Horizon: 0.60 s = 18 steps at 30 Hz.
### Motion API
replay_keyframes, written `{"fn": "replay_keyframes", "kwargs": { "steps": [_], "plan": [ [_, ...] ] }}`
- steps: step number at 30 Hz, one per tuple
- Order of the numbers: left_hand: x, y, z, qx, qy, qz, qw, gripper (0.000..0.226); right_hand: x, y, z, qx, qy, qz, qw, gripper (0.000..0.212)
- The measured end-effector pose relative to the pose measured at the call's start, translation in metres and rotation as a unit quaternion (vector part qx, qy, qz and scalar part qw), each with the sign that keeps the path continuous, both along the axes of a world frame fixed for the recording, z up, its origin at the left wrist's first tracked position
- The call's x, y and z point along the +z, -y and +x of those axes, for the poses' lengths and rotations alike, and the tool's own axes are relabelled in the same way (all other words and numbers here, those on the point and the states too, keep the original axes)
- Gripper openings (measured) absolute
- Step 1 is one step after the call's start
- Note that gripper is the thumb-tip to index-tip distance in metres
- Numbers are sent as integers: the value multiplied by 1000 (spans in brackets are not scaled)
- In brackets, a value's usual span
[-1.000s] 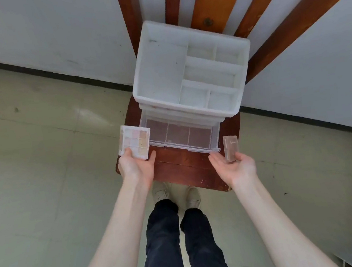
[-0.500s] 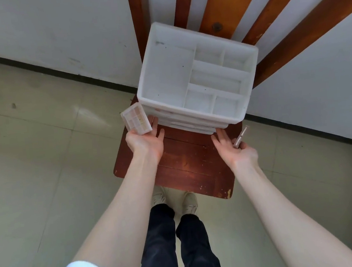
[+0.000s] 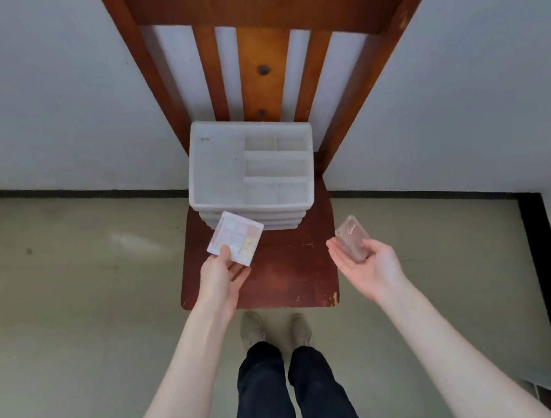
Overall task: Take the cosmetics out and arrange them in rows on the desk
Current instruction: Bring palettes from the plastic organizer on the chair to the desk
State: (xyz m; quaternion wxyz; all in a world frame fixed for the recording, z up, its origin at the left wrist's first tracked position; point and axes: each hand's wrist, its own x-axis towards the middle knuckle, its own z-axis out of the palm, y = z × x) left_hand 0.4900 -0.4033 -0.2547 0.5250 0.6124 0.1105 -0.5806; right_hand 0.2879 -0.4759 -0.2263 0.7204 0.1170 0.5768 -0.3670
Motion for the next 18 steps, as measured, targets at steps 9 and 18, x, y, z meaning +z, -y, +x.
{"fn": "replay_keyframes", "kwargs": {
  "steps": [9, 18],
  "plan": [
    [162, 51, -70, -330, 120, -178, 919, 22, 150, -47, -94, -16, -163, -218, 962, 11],
    [248, 23, -221, -565, 92, -300, 763, 17, 231, -204, -194, -267, -316, -267, 870, 13]
  ]
}}
